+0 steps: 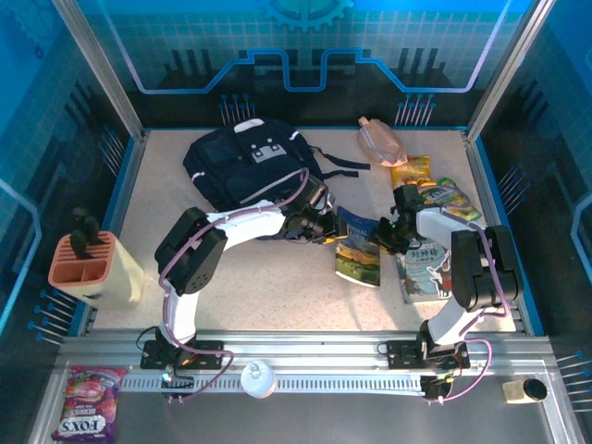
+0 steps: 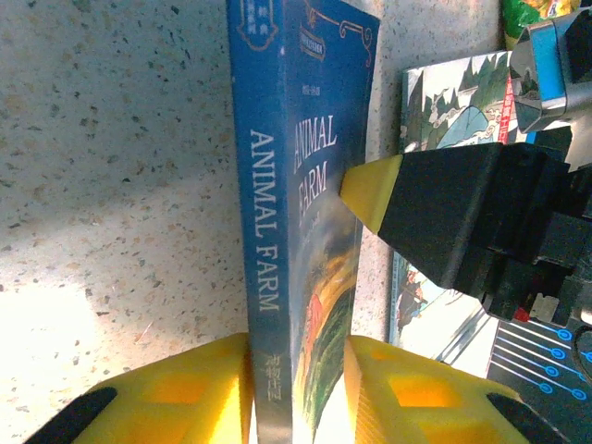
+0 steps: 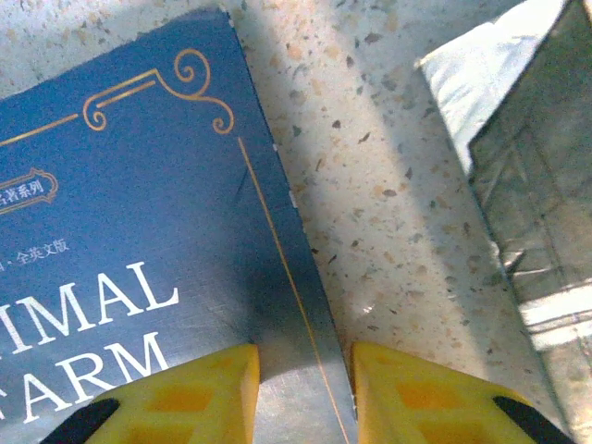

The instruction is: Pack the student bag

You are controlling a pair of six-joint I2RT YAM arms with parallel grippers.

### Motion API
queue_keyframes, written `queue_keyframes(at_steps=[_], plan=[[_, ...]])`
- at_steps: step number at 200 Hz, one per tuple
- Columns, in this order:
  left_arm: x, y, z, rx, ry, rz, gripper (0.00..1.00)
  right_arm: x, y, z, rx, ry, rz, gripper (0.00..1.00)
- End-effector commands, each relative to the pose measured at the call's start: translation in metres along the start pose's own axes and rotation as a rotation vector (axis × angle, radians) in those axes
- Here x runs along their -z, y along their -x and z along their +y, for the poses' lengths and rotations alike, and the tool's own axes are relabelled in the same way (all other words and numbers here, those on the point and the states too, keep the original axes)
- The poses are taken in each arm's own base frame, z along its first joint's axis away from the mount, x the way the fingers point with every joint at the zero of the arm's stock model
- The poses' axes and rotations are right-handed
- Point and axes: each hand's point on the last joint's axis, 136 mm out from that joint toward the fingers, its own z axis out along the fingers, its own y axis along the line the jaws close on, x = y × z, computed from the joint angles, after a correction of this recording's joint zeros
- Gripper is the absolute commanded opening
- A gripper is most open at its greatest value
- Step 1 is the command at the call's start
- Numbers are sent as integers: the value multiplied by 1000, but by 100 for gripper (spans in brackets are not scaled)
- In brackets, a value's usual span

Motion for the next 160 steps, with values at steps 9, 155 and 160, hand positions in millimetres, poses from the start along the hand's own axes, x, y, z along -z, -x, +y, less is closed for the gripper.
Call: queue_keyframes(at_steps=[9, 155, 160], plan=[[-14, -8, -14, 4, -74, 68, 31, -9, -14, 1, -29, 36, 58, 31], [82, 56, -40, -45, -167, -129, 0, 62, 33, 48, -3, 347, -269, 68], [89, 61, -40, -44, -171, -148, 0, 66, 35, 51, 1, 365, -280, 70]])
